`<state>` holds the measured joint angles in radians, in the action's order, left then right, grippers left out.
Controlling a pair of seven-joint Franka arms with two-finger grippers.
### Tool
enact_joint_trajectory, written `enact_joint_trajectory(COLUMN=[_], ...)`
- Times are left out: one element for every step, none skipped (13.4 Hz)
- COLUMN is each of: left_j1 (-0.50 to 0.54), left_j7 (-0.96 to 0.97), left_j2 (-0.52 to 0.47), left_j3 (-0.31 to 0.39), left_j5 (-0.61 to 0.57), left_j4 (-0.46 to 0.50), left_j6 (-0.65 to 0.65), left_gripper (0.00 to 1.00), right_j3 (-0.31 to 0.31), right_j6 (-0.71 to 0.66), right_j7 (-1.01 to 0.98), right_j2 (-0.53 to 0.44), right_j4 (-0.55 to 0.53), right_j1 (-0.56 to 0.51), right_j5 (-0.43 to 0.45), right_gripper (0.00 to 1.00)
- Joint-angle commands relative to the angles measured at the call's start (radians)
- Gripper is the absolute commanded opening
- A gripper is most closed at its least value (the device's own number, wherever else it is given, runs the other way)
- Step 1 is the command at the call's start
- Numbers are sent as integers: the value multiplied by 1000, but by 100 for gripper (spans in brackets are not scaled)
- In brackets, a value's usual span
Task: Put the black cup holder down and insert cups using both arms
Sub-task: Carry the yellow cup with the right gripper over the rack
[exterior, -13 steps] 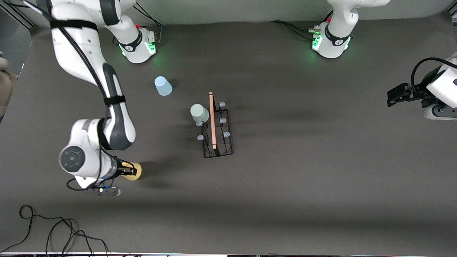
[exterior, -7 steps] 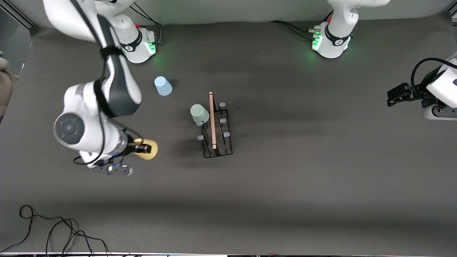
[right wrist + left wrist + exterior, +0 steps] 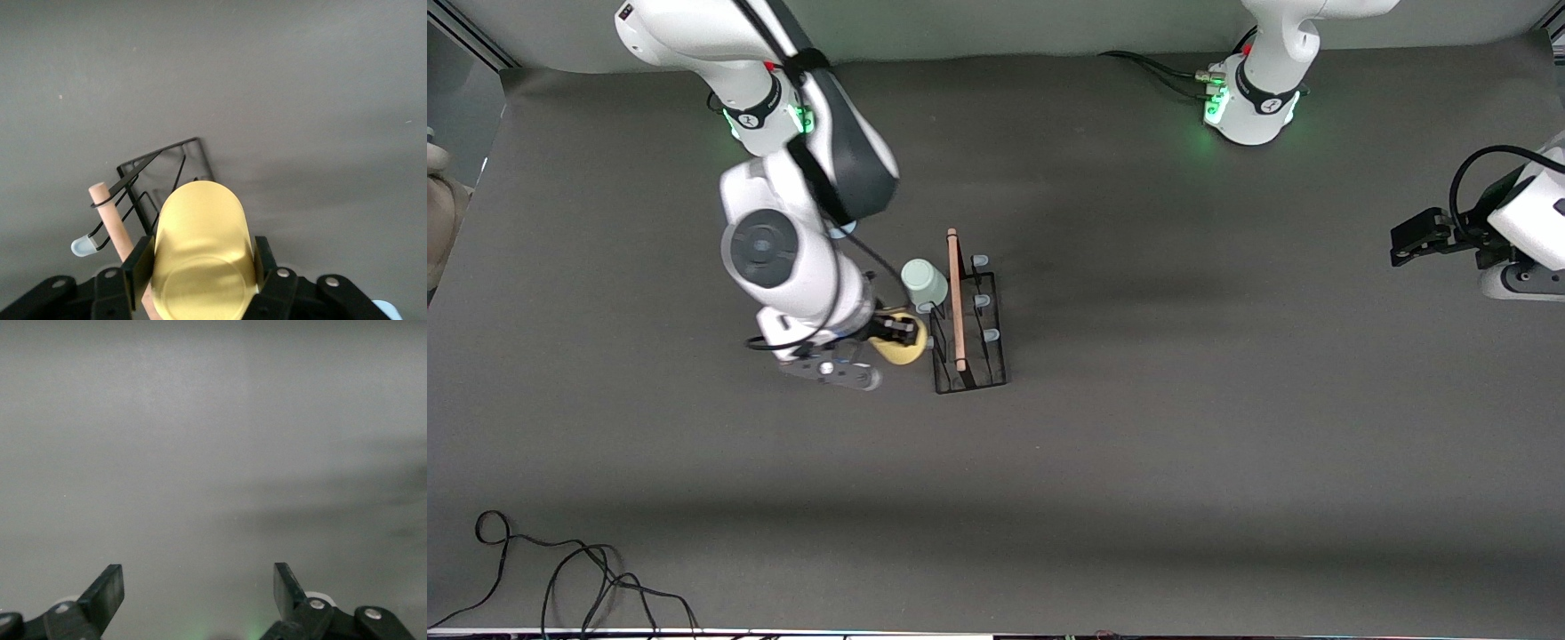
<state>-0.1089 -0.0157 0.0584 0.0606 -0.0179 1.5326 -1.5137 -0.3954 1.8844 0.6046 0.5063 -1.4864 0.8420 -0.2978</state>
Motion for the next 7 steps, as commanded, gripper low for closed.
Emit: enact_joint_trajectory(left_j1=[-8, -8, -6, -8, -8, -6, -6], left_j7=[-10, -12, -12, -12, -12, -12, -12], left_j2=[8, 8, 8, 8, 8, 8, 8], left_j3=[4, 4, 4, 4, 4, 4, 4], left_j5=[-16, -16, -16, -16, -16, -16, -16], left_j4=[-12, -12, -12, -12, -12, -12, -11], left_j6=[-2, -2, -2, -2, -2, 0, -2], left_gripper=[100, 100, 100, 100, 100, 100, 100], right_j3=[-14, -14, -14, -14, -14, -16, -20], right_j6=[33, 59, 86, 99, 101, 101, 97], right_j7=[44, 75, 92, 98, 98, 98, 96], right_j2=[53, 67, 89, 103, 107, 107, 103], right_j4=[21, 20, 20, 20, 20, 15, 9], right_j1=[32, 55, 65, 65, 65, 63, 63], right_j5=[-27, -27, -26, -24, -20, -17, -14], right_gripper=[12, 12, 12, 14, 38, 76, 98])
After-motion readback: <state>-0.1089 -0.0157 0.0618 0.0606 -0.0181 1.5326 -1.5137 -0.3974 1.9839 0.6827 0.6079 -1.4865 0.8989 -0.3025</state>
